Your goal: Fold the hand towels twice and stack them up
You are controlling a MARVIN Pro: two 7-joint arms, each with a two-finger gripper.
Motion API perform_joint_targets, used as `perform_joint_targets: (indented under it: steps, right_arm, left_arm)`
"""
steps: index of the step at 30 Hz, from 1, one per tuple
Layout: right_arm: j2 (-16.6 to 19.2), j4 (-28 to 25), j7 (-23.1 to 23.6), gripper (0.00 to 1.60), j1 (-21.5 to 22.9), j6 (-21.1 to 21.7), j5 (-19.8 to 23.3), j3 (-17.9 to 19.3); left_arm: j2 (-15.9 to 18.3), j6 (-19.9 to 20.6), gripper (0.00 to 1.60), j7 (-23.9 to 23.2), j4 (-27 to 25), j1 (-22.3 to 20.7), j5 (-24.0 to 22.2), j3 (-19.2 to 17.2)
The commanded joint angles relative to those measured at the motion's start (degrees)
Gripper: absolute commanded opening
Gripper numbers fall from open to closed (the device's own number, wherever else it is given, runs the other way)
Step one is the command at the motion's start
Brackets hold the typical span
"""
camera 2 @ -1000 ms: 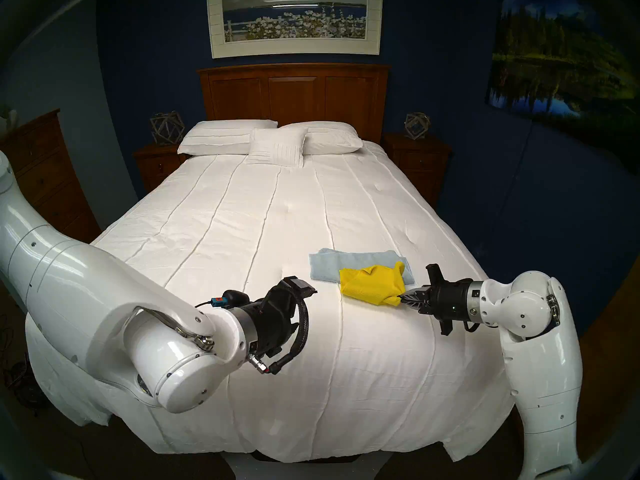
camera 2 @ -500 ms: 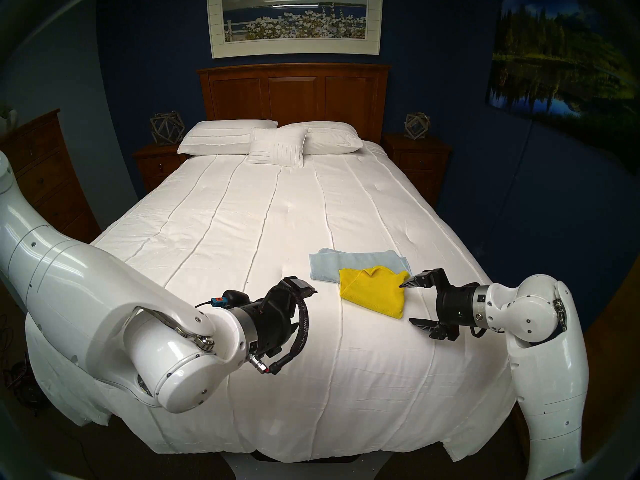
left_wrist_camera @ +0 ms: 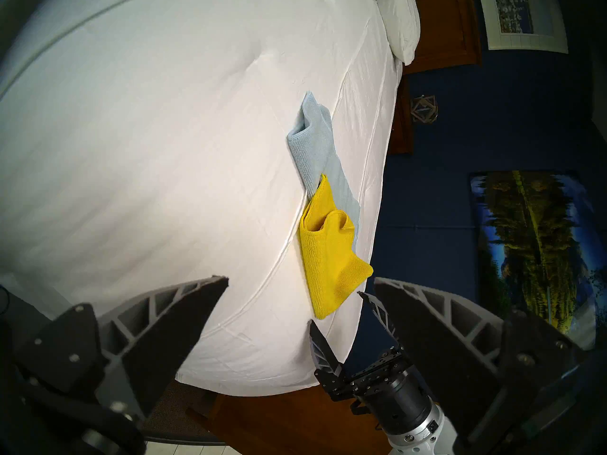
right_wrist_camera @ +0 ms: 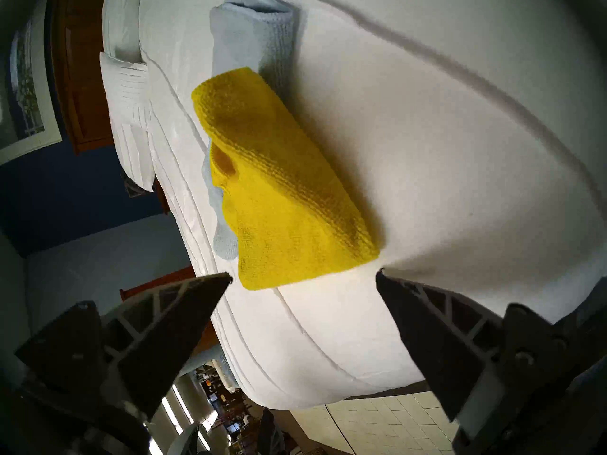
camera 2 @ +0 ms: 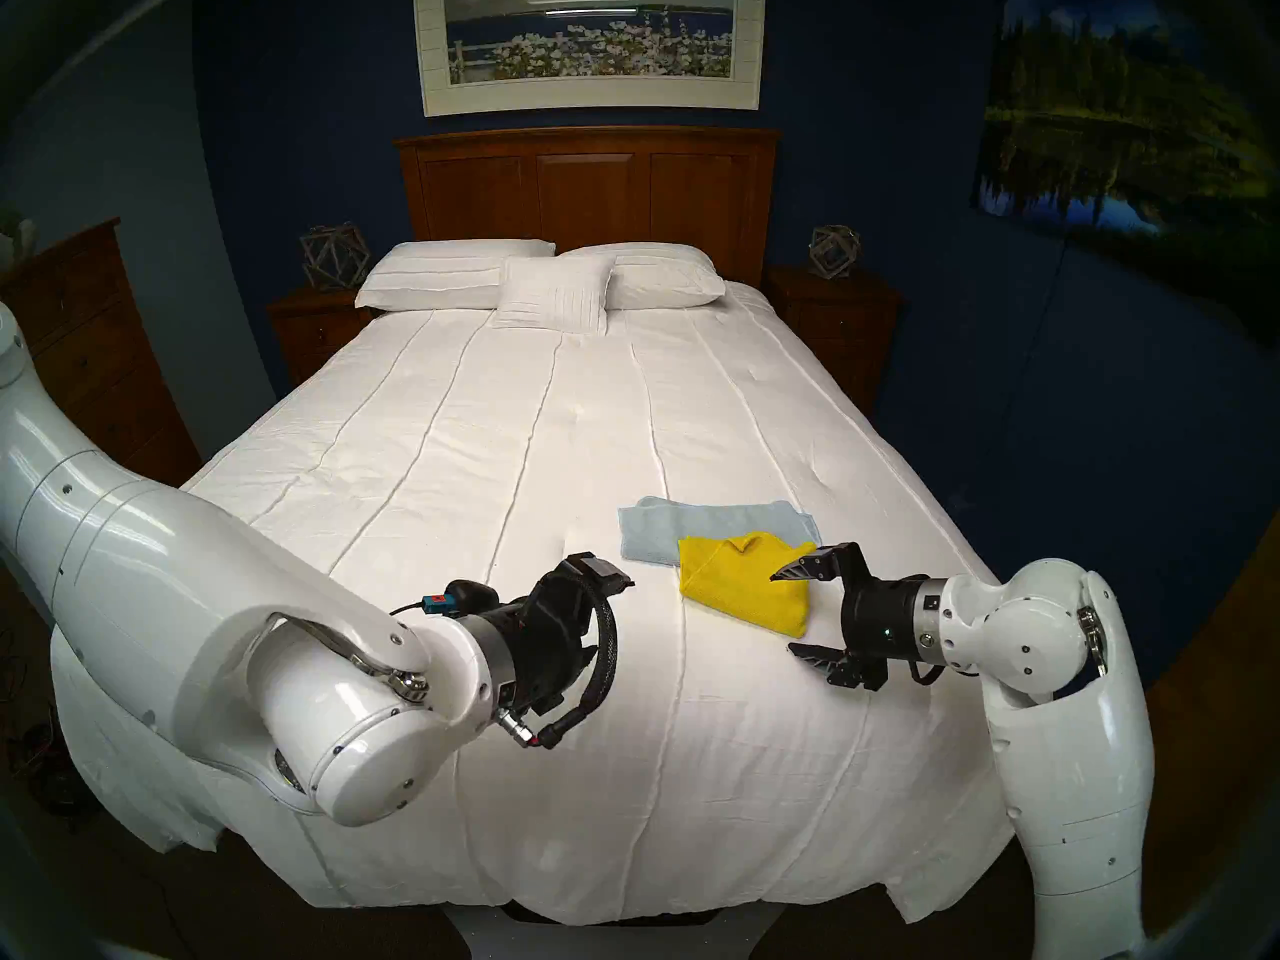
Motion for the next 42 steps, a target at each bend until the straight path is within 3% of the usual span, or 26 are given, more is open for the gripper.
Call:
perform_joint_targets:
  steps: [1,6,19,24,26,36,39,42]
  right_arm:
    - [-1.5,1.2,2.0,1.59,2.9,-0.9,-2.2,-1.2]
    - [-2.2,2.0,3.4,1.54,3.6,-1.2,-4.9,-2.0]
    - [-3.2,4.7,4.0,1.21,7.0,-2.8,-5.6,-3.4]
    - [-2.5,5.5,2.5,0.99,7.6,-3.0,-6.1,-4.8]
    - [-2.3,5.6,1.6,0.82,7.9,-3.3,-5.4,-5.0]
    - [-2.3,4.7,-0.2,0.4,8.6,-3.2,-4.2,-5.9]
    - [-2.9,6.4,0.6,0.01,10.2,-2.9,-5.4,-7.2]
    - [-3.4,5.7,0.5,0.0,12.0,-3.4,-5.5,-8.1]
  left_arm:
    - [0.0,0.1,1.6,-0.2,0.0,-0.2,0.0,-0.6]
    - [0.0,0.1,1.6,-0.2,0.0,-0.2,0.0,-0.7]
    - [0.0,0.1,1.6,-0.1,0.0,-0.2,0.0,-0.7]
    - [0.0,0.1,1.6,-0.1,0.0,-0.2,0.1,-0.7]
    - [0.0,0.1,1.6,-0.1,0.0,-0.2,0.1,-0.7]
    - [0.0,0.1,1.6,-0.1,0.0,-0.1,0.1,-0.7]
    - [0.0,0.1,1.6,-0.1,0.0,-0.1,0.1,-0.7]
    - [0.0,0.1,1.6,0.0,0.0,-0.1,0.2,-0.7]
